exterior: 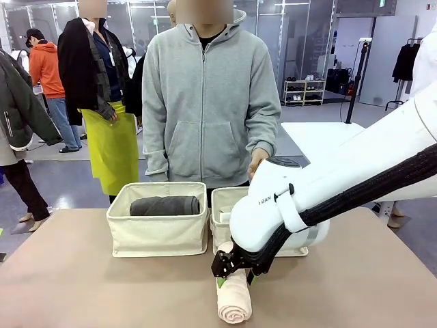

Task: Divide the towels into two baskets.
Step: Pick up one hotel-folded towel from the bottom of the table and place it in the Fabric basket indicated by the person.

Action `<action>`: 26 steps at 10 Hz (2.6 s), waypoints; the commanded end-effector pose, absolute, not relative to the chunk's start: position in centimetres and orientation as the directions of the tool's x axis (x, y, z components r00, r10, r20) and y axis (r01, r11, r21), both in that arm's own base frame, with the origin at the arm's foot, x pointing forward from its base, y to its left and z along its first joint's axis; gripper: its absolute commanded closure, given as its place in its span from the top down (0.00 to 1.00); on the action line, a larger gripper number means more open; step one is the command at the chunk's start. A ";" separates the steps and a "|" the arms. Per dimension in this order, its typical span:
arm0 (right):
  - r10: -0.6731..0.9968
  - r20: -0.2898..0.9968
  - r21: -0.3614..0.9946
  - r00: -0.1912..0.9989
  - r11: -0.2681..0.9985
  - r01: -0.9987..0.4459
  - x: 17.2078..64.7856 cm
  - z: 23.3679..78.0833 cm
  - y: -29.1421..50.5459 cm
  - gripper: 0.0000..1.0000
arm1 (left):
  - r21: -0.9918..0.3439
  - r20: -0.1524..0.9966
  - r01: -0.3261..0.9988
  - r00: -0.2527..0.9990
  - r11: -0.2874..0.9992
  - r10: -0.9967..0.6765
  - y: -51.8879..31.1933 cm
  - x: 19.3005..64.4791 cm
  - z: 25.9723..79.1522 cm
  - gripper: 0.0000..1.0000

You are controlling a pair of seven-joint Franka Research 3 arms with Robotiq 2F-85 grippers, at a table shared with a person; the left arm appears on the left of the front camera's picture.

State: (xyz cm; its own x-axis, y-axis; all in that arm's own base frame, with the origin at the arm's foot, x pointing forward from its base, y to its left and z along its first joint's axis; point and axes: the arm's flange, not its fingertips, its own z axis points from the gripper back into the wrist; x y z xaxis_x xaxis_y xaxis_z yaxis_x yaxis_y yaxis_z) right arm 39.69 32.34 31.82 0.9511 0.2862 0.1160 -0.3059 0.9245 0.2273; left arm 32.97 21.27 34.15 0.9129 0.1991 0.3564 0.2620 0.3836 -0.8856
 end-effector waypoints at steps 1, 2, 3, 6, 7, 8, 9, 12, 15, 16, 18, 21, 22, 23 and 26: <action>0.269 0.125 0.205 0.955 0.935 -0.291 39.9 31.6 32.7 0.71 | -0.888 0.345 0.251 0.918 0.386 0.197 21.4 32.6 34.7 1.00; 0.268 0.122 0.205 0.956 0.935 -0.289 39.9 31.5 32.7 0.62 | -0.888 0.345 0.251 0.918 0.386 0.197 21.4 32.6 34.7 1.00; 0.265 0.119 0.202 0.957 0.937 -0.285 39.9 31.4 32.7 0.52 | -0.888 0.345 0.251 0.918 0.386 0.197 21.4 32.6 34.7 1.00; 0.256 0.115 0.215 0.960 0.937 -0.276 39.5 33.6 32.3 0.39 | -0.888 0.345 0.251 0.918 0.386 0.197 21.4 32.6 34.7 1.00; 0.268 0.107 0.224 0.958 0.932 -0.286 39.1 35.3 31.8 0.39 | -0.888 0.345 0.251 0.918 0.386 0.197 21.4 32.6 34.7 1.00; 0.371 0.096 0.214 0.924 0.898 -0.383 38.4 37.7 31.2 0.39 | -0.888 0.345 0.251 0.918 0.386 0.197 21.4 32.6 34.7 1.00; 0.481 0.141 0.172 0.865 0.849 -0.500 38.2 40.5 30.5 0.39 | -0.888 0.345 0.251 0.918 0.386 0.197 21.4 32.6 34.7 1.00; 0.818 0.139 -0.019 0.558 0.565 -0.825 37.2 47.7 30.3 0.39 | -0.888 0.345 0.251 0.918 0.386 0.197 21.4 32.6 34.7 1.00; 0.989 0.000 -0.048 0.148 0.148 -0.988 36.2 49.5 28.9 0.39 | -0.888 0.345 0.251 0.918 0.386 0.197 21.4 32.6 34.7 1.00; 0.991 -0.025 -0.055 0.130 0.128 -0.990 36.0 49.3 28.4 0.39 | -0.888 0.345 0.251 0.918 0.386 0.197 21.4 32.6 34.7 1.00; 0.981 -0.014 -0.017 0.192 0.192 -0.981 36.0 49.4 29.3 0.39 | -0.888 0.345 0.251 0.918 0.386 0.197 21.4 32.6 34.7 1.00; 0.981 -0.014 -0.017 0.192 0.192 -0.981 36.0 49.4 29.3 0.39 | -0.888 0.345 0.251 0.918 0.386 0.197 21.4 32.6 34.7 1.00; 0.987 -0.034 -0.025 0.159 0.159 -0.987 36.3 48.9 28.7 0.39 | -0.888 0.345 0.251 0.918 0.386 0.197 21.4 32.6 34.7 1.00; 0.993 -0.023 -0.099 0.117 0.114 -0.989 38.1 49.7 29.3 0.39 | -0.888 0.345 0.251 0.918 0.386 0.197 21.4 32.6 34.7 1.00; 1.000 0.016 -0.187 -0.022 -0.018 -0.982 48.3 50.7 29.9 0.39 | -0.888 0.345 0.251 0.918 0.386 0.197 21.4 32.6 34.7 1.00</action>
